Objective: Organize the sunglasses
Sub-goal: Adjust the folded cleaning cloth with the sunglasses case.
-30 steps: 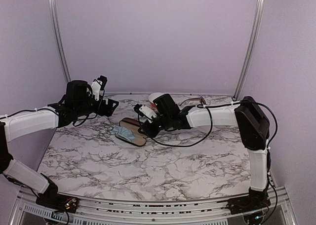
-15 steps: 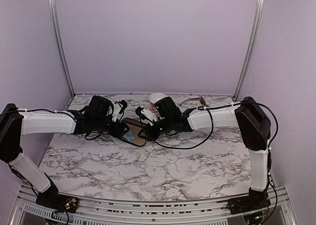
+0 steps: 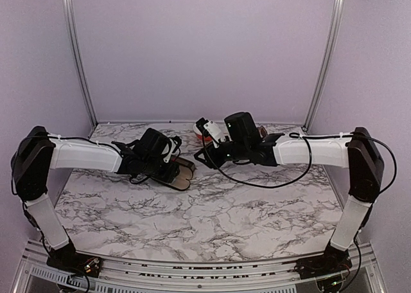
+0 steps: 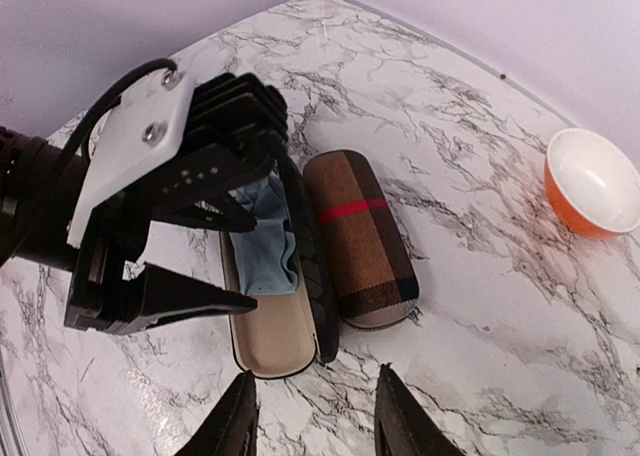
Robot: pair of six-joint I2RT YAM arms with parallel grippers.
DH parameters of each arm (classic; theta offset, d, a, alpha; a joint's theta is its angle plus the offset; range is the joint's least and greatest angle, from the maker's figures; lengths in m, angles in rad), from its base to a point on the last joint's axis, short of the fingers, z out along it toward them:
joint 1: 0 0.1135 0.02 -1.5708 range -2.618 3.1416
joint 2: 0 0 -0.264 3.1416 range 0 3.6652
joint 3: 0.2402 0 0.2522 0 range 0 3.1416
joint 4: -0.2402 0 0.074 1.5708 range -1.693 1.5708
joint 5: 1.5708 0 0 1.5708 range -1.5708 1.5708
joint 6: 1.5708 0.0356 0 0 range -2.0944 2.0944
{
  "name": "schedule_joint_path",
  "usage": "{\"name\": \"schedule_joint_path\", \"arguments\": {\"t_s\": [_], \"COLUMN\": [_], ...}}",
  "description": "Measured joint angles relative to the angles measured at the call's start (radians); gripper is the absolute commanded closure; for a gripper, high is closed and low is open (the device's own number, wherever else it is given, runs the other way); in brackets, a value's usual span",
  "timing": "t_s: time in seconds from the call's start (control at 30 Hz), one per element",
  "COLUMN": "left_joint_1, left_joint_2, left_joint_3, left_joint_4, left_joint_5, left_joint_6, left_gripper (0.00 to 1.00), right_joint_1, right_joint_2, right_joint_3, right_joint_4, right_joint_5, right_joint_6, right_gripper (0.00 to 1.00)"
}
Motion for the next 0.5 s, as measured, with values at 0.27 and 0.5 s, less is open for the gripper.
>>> {"name": "schedule_joint_path", "arguments": {"t_s": [0.27, 0.5], "left_joint_1": [0.002, 0.002], "left_joint_2": [0.044, 0.107], "left_joint_3": [0.045, 0.077], "left_joint_4": [-0.084, -0.123], "left_joint_5": [-0.053, -0.056], "left_joint_6": [-0.061, -0.084], "left_gripper": [0.52, 0.52], "right_joint_1": [0.0, 0.0], "right_joint_2": [-0.058, -0.057], "right_joint_3": [-0.116, -0.123], "right_joint_4": [0.01, 0.011], "right_joint_5": [0.05, 0.056], "right_joint_6": [0.006, 0.012], "right_gripper": [0.61, 0.61]}}
